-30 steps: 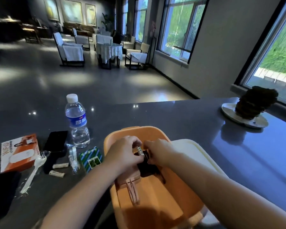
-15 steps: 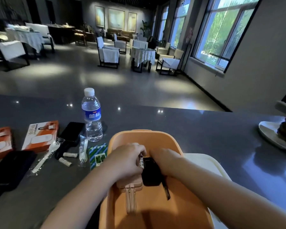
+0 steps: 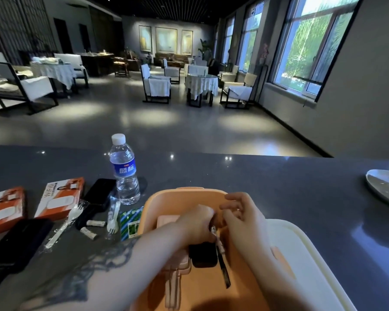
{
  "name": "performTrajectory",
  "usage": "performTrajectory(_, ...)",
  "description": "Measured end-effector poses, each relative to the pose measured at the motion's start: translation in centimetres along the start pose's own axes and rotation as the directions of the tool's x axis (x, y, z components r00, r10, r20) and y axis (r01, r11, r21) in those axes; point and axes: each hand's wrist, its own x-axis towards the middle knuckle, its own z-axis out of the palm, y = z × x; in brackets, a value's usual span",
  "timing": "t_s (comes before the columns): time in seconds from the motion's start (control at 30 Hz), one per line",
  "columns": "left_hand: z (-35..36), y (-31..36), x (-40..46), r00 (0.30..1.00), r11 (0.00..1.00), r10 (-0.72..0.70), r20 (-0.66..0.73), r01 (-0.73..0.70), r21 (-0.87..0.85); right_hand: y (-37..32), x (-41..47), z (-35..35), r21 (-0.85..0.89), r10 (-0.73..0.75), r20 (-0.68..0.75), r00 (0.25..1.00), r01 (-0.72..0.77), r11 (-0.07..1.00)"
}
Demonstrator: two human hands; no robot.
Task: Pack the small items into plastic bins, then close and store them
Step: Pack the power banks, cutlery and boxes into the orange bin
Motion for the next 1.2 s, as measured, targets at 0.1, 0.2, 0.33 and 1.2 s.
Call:
performTrajectory(0.1, 0.9, -0.3, 0.6, 0.999, 0.999, 0.030, 0.028, -0.029, -0.021, 0.5, -0.3, 0.3, -0.079, -0.035, 0.038, 0.999, 0.038, 0.996)
performTrajectory(0.2, 1.6, -0.7, 0.7, 0.998, 0.999, 0.046, 0.052, -0.046, -0.012, 0.6, -0.1, 0.4, -0.093, -0.035, 0.018, 0.999, 0.036, 0.995)
performTrajectory(0.33, 1.1, -0.8, 0.7, 0.996, 1.000, -0.011, 0.094, 0.010, 0.008, 0.6, 0.0, 0.4, -0.094, -0.029, 0.020, 0.999, 0.030, 0.995)
performTrajectory(1.2, -3.3, -20.0, -19.2, 0.715, 0.869, -0.493, -0.495, 0.384, -0.311, -12.9, -8.1, 15.2, -0.334, -0.226, 0.496, 0.838, 0.425, 0.841)
